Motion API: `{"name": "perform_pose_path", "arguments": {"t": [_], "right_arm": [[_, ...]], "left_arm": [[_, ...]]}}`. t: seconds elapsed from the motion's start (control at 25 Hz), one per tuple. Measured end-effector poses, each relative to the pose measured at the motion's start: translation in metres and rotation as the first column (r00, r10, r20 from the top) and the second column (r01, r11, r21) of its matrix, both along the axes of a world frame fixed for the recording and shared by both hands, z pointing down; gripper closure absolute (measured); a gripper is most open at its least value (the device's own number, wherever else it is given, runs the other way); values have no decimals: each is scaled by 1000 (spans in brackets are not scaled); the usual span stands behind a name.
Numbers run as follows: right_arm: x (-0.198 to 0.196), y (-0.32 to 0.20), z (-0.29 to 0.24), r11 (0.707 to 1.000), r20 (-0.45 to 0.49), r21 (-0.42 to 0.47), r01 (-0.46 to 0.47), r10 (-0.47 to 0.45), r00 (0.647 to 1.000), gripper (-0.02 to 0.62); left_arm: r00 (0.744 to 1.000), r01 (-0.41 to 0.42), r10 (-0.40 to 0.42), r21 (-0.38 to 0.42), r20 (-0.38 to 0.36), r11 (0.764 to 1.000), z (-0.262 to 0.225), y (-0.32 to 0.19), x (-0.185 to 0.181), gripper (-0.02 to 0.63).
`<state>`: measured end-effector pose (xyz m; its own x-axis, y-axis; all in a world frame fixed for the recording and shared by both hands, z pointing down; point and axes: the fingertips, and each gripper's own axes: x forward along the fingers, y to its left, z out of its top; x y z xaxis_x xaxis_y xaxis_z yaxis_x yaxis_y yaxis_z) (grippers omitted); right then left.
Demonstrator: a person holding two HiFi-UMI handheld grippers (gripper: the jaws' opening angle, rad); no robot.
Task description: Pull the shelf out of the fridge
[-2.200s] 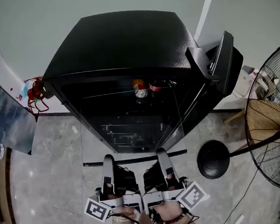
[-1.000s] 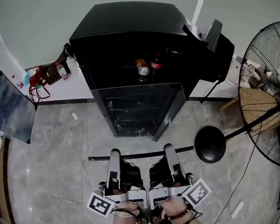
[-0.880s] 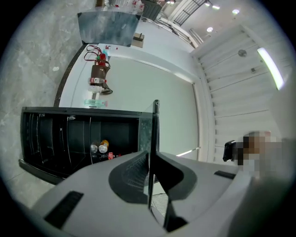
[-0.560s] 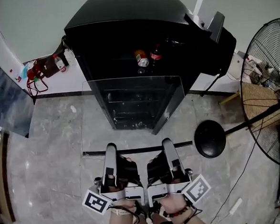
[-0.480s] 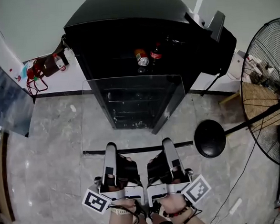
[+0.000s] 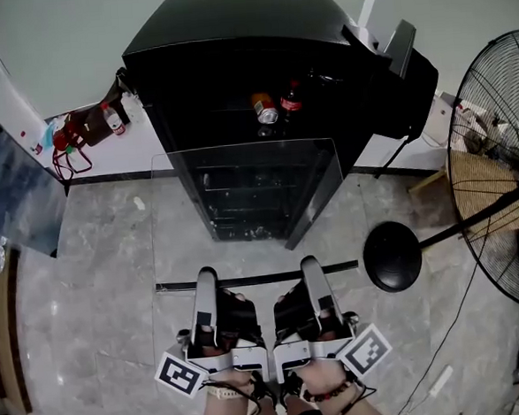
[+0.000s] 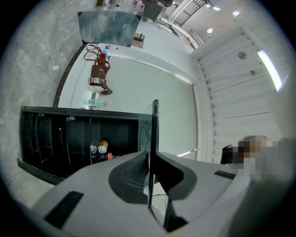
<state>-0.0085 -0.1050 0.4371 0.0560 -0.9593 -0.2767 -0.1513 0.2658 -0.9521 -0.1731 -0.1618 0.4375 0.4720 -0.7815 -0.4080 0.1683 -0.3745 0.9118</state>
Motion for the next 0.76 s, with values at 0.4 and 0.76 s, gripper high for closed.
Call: {"name": "perform_pose_path", "arguments": {"t": [0.4, 0.76], "right_arm": [[-4, 4, -10, 1000, 5, 15, -5, 4, 1000, 561], [-4, 10, -13, 1000, 7, 22, -8, 8, 1000, 561]], "left_arm": [[1000, 2, -1, 14, -11, 1000, -9, 4, -5, 574], [1000, -2, 3, 16, -19, 1000, -13, 9, -4, 574]]}}
